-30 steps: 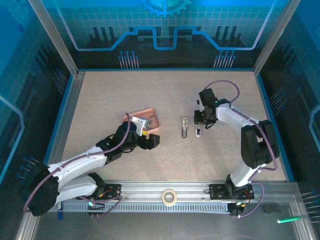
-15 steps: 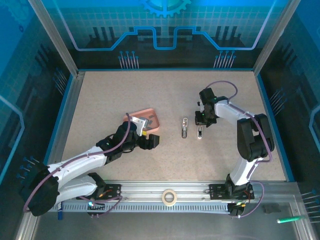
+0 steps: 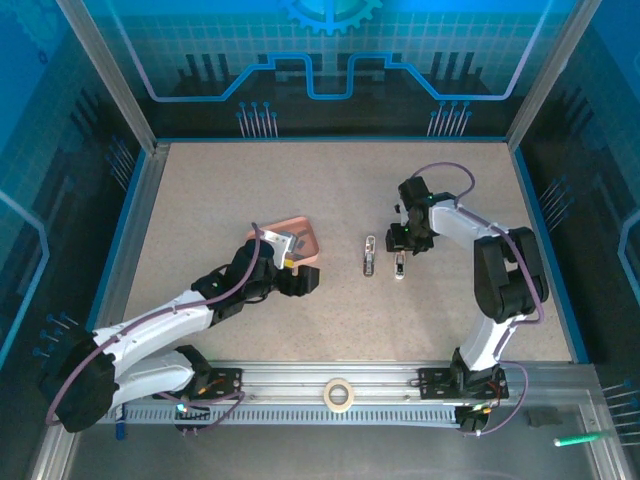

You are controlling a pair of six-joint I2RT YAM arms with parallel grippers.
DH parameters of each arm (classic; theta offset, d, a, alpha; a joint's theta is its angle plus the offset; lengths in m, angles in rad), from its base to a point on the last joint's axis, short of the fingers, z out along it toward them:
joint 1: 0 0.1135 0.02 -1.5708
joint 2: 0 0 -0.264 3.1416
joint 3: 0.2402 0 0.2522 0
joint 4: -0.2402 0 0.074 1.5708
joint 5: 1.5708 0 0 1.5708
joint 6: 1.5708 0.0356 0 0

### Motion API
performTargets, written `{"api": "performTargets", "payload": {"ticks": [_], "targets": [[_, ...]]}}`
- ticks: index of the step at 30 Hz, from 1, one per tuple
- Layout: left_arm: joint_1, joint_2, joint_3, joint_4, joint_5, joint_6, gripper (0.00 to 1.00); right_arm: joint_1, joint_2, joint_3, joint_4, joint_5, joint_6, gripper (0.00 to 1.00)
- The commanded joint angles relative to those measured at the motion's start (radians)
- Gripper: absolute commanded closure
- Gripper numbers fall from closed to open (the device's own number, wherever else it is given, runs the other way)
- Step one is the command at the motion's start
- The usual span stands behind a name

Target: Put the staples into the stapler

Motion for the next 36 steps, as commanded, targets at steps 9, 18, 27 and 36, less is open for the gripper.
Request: {"api": "performTargets", "payload": {"ticks": [9,18,27,36], "targets": [[0.127,0.005,0.174,-0.266,-0.007,-0.121,0.13,0.08,-0.289,0.037,-0.092,0.046,0.074,0.41],[0.214,0.182,0.458,-0.566,-0.006,-0.036,0.23,0.222,-0.343,-0.039,0.011,0.063,0.228,0.42],[0.247,0.439,0.713,-0.794,-0.03,0.135,0.4,0.27,-0.332,-0.025,0.06,0.076,0.3,0.43],[0.269,0.671,0.881,-0.889,-0.046,0.211,0.54,0.294,-0.331,-0.054,0.165,0.154,0.364,0.43]]}}
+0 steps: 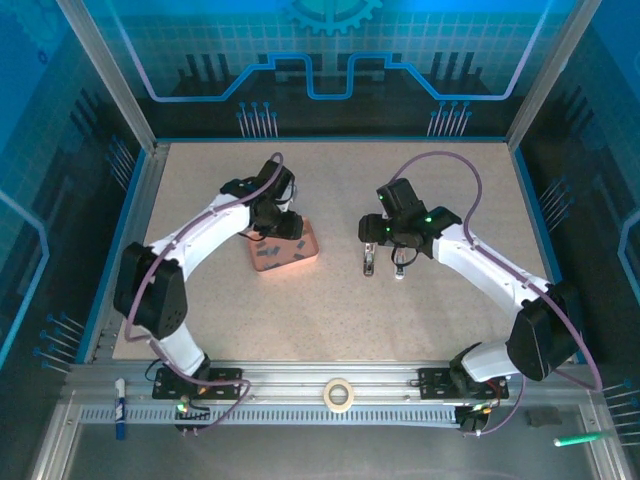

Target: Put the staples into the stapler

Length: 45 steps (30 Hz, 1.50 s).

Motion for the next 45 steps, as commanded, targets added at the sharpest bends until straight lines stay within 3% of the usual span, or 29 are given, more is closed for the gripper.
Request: {"api": "performTargets", "payload": {"ticks": [1,9,16,27,45], "targets": [[0.024,0.058,0.058,-0.089,-0.017,0.049,0.54,0.015,0.013,-0.019,0.063,0.041,0.044,0.43],[0.047,0.184,0.122,-0.115,-0.027,0.079,0.59,0.015,0.025,0.013,0.1,0.13,-0.016,0.43],[0.05,0.26,0.156,-0.134,-0.05,0.101,0.63,0.013,0.063,0.049,0.1,0.135,-0.045,0.43],[0.05,0.288,0.117,-0.098,-0.122,0.123,0.66,0.011,0.091,0.053,0.114,0.124,-0.052,0.43],[0.049,0.311,0.069,-0.04,-0.133,0.126,0.67,0.01,0.106,0.071,0.114,0.116,-0.071,0.43]]}}
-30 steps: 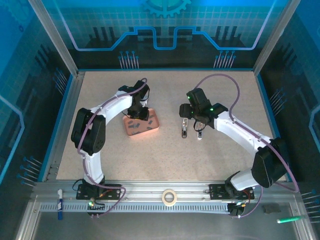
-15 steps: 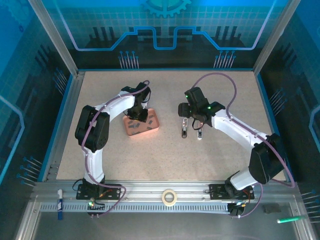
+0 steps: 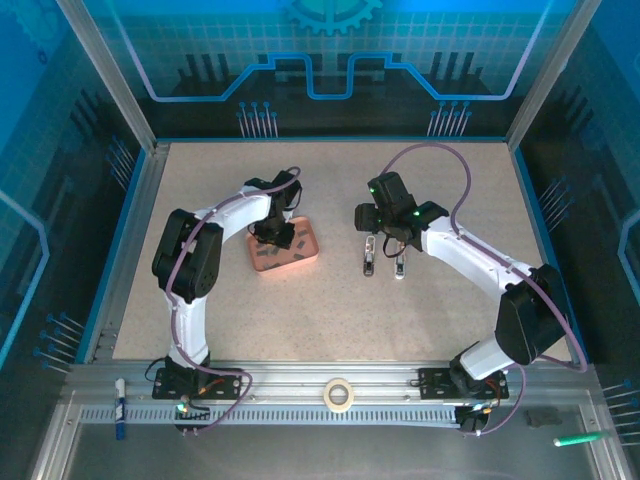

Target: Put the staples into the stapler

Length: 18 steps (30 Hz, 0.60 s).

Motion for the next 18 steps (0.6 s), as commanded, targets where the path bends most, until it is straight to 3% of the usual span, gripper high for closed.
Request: {"api": "performTargets", "payload": {"ticks": [1,18], "targets": [[0.007,0.018,-0.009,0.015,-0.006,0.023,0.68,0.006,0.006,0.029,0.009,0.006,-0.008,0.43],[-0.006,0.057,-0.028,0.026,-0.011,0.03,0.71,0.005,-0.015,0.02,0.003,0.014,-0.011,0.43]]}}
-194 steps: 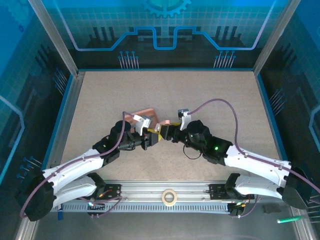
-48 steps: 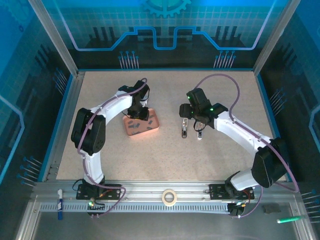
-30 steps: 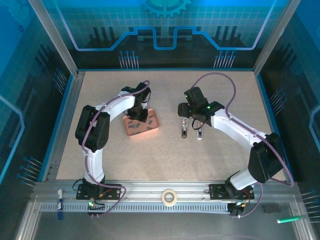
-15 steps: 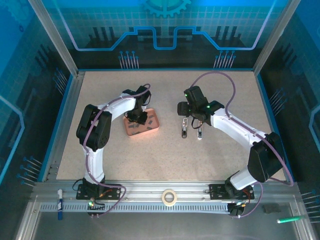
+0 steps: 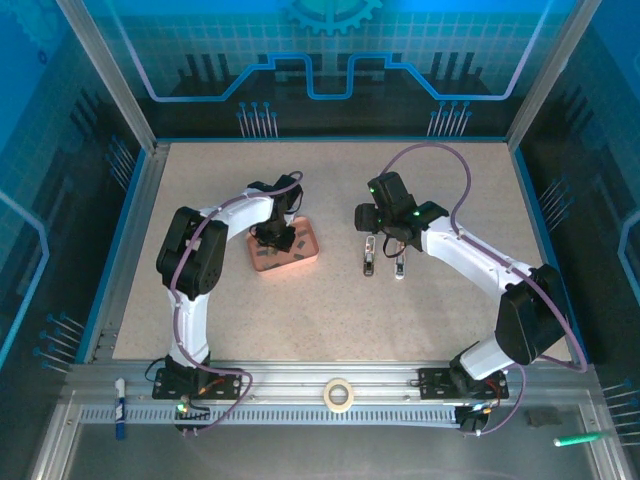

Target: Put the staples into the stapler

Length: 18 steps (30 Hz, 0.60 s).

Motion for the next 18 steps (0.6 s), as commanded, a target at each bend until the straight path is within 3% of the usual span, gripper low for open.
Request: {"api": "performTargets", "payload": {"ticks": [1,18], "targets": [[-0.006,0.022,-0.021,-0.001,-0.012,0.012,0.72,0.006,-0.018,0.017,0.003,0.015,-0.011,0.43],[-0.011,0.022,-0.043,0.027,-0.027,-0.004,0.85,0.004,-0.032,0.003,0.013,0.017,-0.011,0.44]]}}
